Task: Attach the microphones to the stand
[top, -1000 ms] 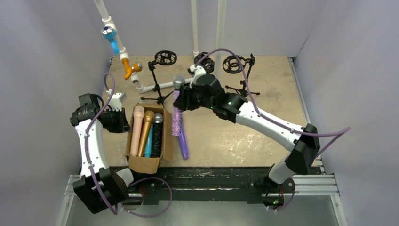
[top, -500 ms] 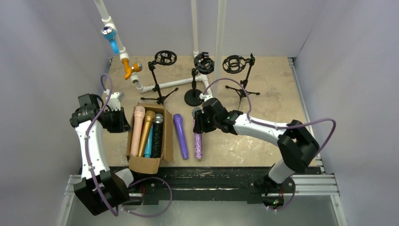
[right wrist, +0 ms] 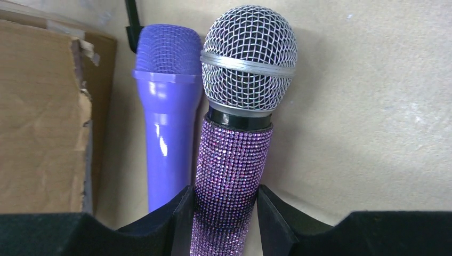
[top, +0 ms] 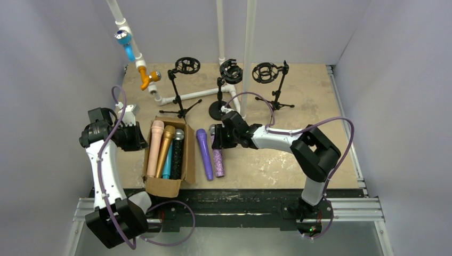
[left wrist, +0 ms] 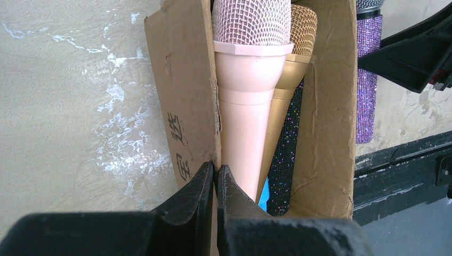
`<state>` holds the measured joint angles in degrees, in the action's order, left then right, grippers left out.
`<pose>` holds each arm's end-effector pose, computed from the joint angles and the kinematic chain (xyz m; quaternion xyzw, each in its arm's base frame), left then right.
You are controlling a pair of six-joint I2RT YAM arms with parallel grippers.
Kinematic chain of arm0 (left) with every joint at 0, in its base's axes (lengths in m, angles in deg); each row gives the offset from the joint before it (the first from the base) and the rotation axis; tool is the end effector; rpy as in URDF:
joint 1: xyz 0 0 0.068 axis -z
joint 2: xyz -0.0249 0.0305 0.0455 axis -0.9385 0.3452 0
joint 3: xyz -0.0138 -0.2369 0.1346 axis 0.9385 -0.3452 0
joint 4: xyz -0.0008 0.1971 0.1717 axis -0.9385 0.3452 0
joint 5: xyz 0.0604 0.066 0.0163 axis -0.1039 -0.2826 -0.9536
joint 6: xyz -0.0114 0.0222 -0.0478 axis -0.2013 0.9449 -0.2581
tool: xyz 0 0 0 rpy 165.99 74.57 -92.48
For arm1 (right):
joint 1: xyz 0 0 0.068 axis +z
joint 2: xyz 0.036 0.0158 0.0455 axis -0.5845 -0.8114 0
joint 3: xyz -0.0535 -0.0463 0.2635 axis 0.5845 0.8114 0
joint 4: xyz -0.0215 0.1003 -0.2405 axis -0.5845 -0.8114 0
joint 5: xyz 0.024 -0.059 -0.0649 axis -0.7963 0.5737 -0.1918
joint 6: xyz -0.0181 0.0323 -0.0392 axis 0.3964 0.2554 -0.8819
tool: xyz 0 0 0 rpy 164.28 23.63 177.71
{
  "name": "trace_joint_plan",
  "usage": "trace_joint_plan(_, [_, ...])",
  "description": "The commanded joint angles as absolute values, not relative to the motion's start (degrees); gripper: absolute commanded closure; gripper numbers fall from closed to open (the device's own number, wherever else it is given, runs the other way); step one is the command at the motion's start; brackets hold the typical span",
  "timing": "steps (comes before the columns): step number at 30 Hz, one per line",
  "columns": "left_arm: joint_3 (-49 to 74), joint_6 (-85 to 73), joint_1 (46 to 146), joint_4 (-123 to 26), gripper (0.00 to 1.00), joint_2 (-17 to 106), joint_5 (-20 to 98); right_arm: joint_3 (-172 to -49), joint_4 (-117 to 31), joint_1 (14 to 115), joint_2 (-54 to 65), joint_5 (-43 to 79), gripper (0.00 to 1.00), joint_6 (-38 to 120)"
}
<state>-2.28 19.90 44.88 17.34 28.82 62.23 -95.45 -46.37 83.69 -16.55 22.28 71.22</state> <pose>0.1668 0.0571 0.2971 -0.0299 0.9432 -0.1802 0.2775 0.2505 0.2809 0.1704 -0.1004 0.9227 0.2729 0.2532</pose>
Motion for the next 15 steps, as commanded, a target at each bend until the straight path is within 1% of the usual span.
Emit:
trace_joint_plan(1, [-1.9,18.49,45.11,15.17,1.0,26.87,64.45,-99.1,-42.64,83.49,-15.0,18.85,0.59,74.05])
trace_joint_plan(3, [-2.11,18.51,45.11,15.26,1.0,26.77,64.36,-99.72,-43.64,83.49,-13.47,18.89,0.49,73.84])
trace_joint_plan(4, [-2.09,18.51,45.12,15.26,1.0,26.67,64.4,-100.14,-44.59,83.45,-12.66,19.46,0.46,73.64])
trace_joint_plan(9, [-1.96,18.16,45.11,15.12,1.0,26.32,65.01,-103.75,-50.67,83.57,-8.25,24.36,0.38,72.56])
trace_joint_plan(12, [-1.75,18.16,45.15,15.16,1.0,26.22,65.09,-106.3,-52.95,84.47,-6.56,25.73,0.38,71.92])
trace_joint_plan(15, [-1.78,18.0,45.16,15.2,1.0,26.26,65.45,-110.97,-53.86,88.71,-5.71,27.42,0.41,70.76])
